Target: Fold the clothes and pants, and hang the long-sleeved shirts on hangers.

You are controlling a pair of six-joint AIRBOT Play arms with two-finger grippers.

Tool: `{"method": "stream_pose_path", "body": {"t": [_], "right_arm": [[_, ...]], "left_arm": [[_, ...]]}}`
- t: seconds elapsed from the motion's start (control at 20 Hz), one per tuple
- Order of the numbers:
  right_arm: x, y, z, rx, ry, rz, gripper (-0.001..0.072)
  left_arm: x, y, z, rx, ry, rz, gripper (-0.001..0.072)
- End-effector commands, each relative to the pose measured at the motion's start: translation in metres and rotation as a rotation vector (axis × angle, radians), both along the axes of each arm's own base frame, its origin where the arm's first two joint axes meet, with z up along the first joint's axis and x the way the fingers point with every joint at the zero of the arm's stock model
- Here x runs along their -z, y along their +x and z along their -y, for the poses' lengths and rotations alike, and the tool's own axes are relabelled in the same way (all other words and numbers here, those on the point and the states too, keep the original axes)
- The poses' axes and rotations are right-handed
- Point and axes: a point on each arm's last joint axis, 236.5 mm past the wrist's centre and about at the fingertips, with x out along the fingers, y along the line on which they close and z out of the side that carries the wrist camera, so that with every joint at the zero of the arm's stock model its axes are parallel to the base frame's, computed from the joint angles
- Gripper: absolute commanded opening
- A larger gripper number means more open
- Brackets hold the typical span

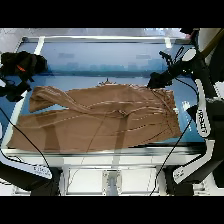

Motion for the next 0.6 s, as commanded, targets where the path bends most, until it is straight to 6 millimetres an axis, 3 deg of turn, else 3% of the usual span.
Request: {"method": "stream_pose_path", "body": {"t": [0.0, 0.15, 0.35, 0.55], "right_arm": [[0.005, -0.002, 0.005, 0.017, -0.051, -0.015, 0.0296], [0.005, 0.0, 0.005, 0.029, -0.05, -0.014, 0.0296], [0.005, -0.002, 0.005, 0.028, -0.049, -0.023, 0.0296], [0.005, -0.008, 0.005, 0.017, -0.05, -0.044, 0.0296]], "left_arm": [[0.017, -0.025, -0.013, 0.014, -0.022, -0.085, 0.063], [0.025, -0.029, -0.008, 0.057, -0.033, -0.115, 0.0609], [0.033, -0.013, 0.02, 0.166, -0.103, -0.065, 0.0609], [0.038, -0.02, 0.003, 0.131, -0.104, -0.07, 0.0609]]}}
